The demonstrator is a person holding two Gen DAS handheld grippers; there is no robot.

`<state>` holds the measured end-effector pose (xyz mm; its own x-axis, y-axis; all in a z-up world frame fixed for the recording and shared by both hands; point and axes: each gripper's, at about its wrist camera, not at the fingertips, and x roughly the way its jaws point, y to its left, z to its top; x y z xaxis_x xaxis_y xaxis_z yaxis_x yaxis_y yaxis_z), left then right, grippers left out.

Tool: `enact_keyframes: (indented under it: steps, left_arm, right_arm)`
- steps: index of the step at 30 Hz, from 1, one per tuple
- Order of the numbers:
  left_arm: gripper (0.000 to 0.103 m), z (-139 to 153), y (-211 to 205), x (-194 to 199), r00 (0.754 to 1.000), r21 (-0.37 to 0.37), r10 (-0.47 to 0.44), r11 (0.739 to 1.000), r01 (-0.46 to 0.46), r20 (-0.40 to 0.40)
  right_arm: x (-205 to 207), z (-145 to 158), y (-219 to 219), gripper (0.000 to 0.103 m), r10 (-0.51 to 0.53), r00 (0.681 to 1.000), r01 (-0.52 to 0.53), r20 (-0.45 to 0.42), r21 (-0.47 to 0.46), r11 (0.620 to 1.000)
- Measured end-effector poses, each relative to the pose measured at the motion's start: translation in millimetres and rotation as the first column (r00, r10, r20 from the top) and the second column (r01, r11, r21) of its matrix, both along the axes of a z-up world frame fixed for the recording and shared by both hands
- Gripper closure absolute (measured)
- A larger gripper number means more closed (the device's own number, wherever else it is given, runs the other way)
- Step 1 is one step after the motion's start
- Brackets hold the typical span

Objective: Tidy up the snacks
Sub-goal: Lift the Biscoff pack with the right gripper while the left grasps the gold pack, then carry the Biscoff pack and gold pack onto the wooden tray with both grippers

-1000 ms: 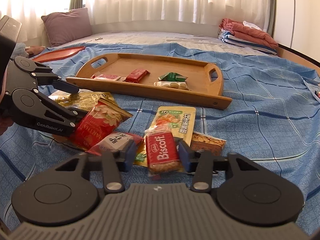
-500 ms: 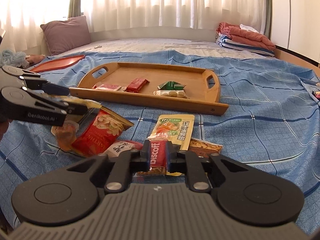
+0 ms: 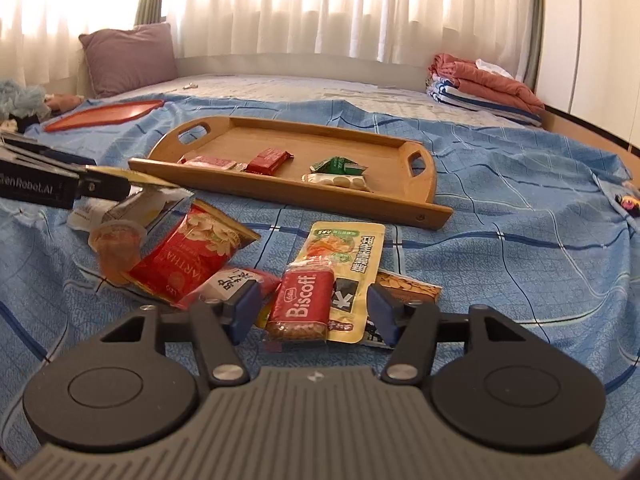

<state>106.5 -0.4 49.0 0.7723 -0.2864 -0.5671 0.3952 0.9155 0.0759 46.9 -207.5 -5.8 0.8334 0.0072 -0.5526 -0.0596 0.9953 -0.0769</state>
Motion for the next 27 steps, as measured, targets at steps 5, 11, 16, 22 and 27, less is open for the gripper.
enact_keyframes:
  steps: [5,11,16,22,27]
  left_arm:
    - [0.047,1,4,-4,1.000,-0.035,0.023,0.999,-0.023,-0.007]
    - [0.047,8,8,-4,0.999,-0.086,0.055,0.995,-0.055,-0.001]
    - [0.047,14,13,-2,0.997,-0.117,0.083,0.990,-0.082,0.004]
    - [0.047,27,16,18,0.992,-0.160,0.127,0.979,-0.128,-0.014]
    - [0.047,54,16,46,0.986,-0.204,0.164,0.966,-0.161,0.000]
  right_arm:
    - [4,-13,16,0.053,0.032,0.999,-0.033,-0.015,-0.120,0.992]
    - [4,-2,11,0.064,0.005,1.000,-0.005,-0.003,-0.005,1.000]
    - [-1,11,3,0.064,-0.012,1.000,0.010,0.027,0.048,0.999]
    - [11,34,-14,0.064,-0.046,0.998,0.039,0.049,0.126,0.991]
    - [35,56,-30,0.064,-0.075,0.996,0.065,0.053,0.177,0.982]
